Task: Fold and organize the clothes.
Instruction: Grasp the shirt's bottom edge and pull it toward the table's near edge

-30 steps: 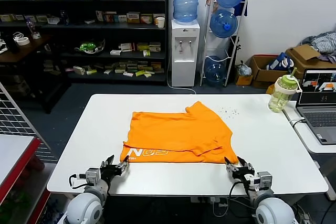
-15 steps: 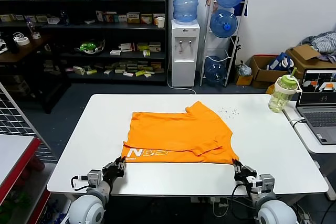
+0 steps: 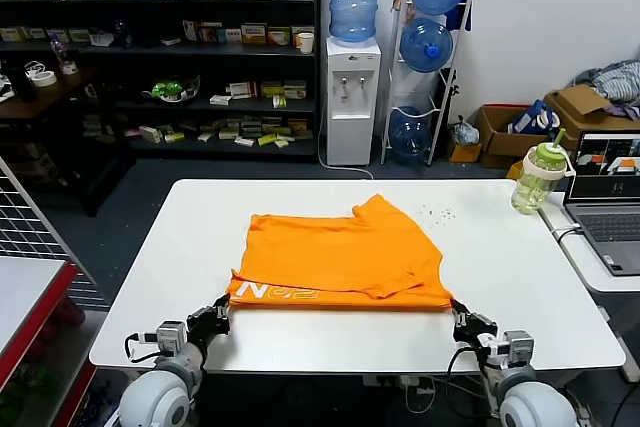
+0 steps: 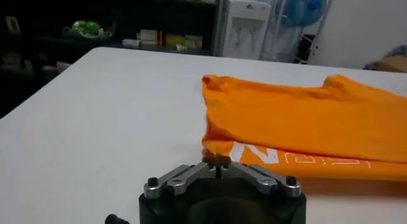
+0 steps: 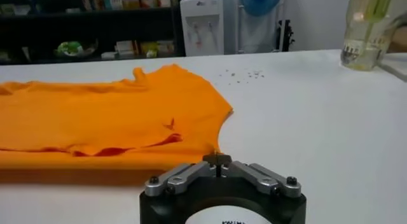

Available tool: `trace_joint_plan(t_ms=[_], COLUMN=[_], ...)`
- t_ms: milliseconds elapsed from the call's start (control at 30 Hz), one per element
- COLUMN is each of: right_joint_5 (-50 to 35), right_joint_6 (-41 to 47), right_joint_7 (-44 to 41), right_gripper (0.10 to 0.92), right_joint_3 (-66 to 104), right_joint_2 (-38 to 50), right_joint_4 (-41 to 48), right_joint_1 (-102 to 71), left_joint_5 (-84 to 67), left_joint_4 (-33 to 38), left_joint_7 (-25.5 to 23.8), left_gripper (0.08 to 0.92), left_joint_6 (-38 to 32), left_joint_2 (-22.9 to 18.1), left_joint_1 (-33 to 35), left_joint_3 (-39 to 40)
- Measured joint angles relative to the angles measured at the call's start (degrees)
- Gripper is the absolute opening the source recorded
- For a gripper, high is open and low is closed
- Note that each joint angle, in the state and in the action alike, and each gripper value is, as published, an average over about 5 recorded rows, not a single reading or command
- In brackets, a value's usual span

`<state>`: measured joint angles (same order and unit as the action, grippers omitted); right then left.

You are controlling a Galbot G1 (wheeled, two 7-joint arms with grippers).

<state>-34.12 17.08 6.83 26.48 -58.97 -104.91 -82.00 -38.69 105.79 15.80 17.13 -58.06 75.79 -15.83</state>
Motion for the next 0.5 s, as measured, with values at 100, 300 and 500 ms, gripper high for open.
trace_joint_plan(t_ms=[100,300,500], right_joint_5=[0.1,0.7,1.7], right_joint_6=[0.2,0.5,0.7], right_joint_7=[0.6,1.5,2.0], right_gripper=[0.125,0.125,0.216], right_joint_3=[0.6,2.0,3.8], right_joint_2=[0.5,0.7,0.5], right_joint_4=[-2.0,-6.4,-9.0], right_joint_1=[-2.4,-8.8,-14.6], left_joint_5=[-1.2,-2.8,-3.3], left_joint_4=[2.1,6.5,9.7], left_joint_7=[0.9,2.8,3.6], left_gripper=[0.09,0.09,0.199], left_joint_6=[0.5,1.5,2.6], left_joint_2=[1.4,4.2,5.6], left_joint_1=[2.0,7.8,12.8], left_joint_3=[-0.4,-0.8,-0.8])
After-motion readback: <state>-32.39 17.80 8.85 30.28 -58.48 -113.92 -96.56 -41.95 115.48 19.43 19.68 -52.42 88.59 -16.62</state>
